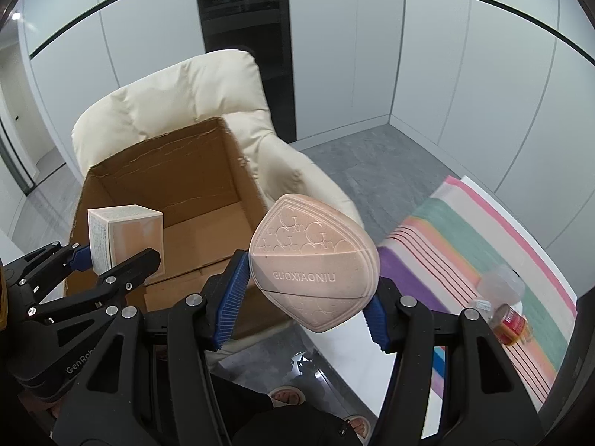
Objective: Organize objects
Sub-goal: 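Open the left tool dropping the white box while the right tool drops the puff, then move both open tools back from the cardboard box to the table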
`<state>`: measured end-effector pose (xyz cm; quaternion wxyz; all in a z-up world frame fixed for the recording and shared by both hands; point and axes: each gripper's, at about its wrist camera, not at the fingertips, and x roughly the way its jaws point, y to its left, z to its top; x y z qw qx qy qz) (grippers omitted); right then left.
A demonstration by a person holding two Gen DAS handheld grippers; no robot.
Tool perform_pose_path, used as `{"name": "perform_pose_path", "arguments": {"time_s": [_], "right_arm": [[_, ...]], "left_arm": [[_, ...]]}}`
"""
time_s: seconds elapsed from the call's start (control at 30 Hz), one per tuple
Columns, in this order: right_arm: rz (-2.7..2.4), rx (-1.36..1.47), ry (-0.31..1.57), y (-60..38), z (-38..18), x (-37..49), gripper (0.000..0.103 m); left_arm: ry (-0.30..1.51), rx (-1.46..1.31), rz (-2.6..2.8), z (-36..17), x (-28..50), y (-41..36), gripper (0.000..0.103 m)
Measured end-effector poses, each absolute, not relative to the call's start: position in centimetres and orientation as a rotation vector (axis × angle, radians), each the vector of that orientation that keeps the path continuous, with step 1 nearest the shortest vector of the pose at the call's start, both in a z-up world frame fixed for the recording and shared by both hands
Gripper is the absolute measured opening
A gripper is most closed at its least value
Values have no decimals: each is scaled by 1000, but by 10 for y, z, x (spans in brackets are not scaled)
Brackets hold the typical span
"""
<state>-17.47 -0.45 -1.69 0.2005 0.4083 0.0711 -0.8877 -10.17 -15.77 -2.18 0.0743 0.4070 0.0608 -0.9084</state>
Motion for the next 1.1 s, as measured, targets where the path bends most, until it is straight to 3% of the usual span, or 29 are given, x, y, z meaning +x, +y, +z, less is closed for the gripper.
{"name": "perform_pose_path", "arguments": {"time_s": [0.27,0.43,0.5,0.77,0.83,0.9,1.0,1.1], "right_arm": [[-2427,1132,217,-41,-19,-176,60],[-2389,1122,243,-67,-19,-173,60],[-2376,1118,248,-77,-19,-172,60],[-2328,1104,276,-110,-21,-166,62],[-2328,1097,278,-115,-21,-165,69],[-2341,1083,270,-117,-20,-165,87],[-2360,1074,264,-117,-19,-165,96],[-2365,1088,262,-115,-20,-168,97]], "left_arm": [[180,1222,-2653,-27,-88,-185,54],[185,1189,-2594,-26,-77,-205,83],[183,1160,-2568,-25,-71,-214,101],[206,1127,-2461,-29,-55,-252,103],[225,1139,-2437,-31,-53,-259,103],[237,1144,-2424,-33,-52,-264,103],[241,1136,-2417,-33,-52,-266,103],[245,1134,-2422,-33,-52,-264,103]]}}
